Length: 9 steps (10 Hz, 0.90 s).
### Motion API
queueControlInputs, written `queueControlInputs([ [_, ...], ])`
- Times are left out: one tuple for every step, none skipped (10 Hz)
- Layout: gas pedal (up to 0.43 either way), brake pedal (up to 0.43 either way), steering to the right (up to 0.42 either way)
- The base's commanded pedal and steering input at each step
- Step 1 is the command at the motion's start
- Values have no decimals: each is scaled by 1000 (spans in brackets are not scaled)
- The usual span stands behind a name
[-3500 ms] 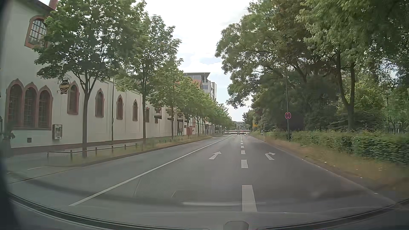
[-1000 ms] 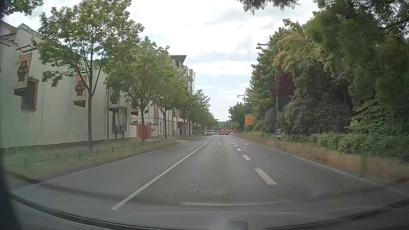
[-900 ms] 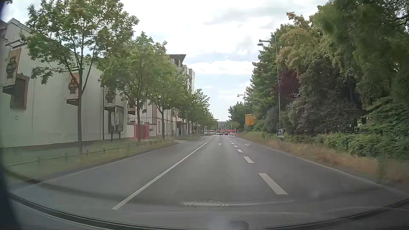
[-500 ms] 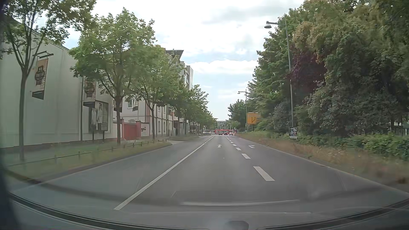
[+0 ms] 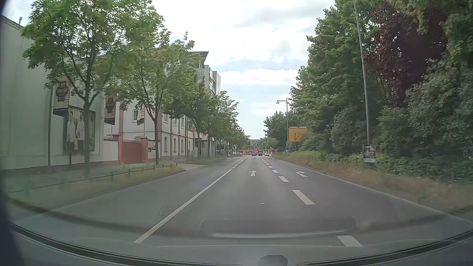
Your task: Follow the waypoints while adhering to traffic rules and regulations
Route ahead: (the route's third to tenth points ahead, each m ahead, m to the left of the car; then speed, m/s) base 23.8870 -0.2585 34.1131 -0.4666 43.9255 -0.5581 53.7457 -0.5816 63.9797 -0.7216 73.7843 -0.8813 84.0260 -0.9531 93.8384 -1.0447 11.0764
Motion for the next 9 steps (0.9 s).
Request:
queueControlInputs([
  [47,30,4],
  [47,30,4],
  [47,30,4],
  [39,30,4],
  [39,30,4],
  [39,30,4],
  [39,30,3],
  [39,30,3],
  [28,30,3],
])
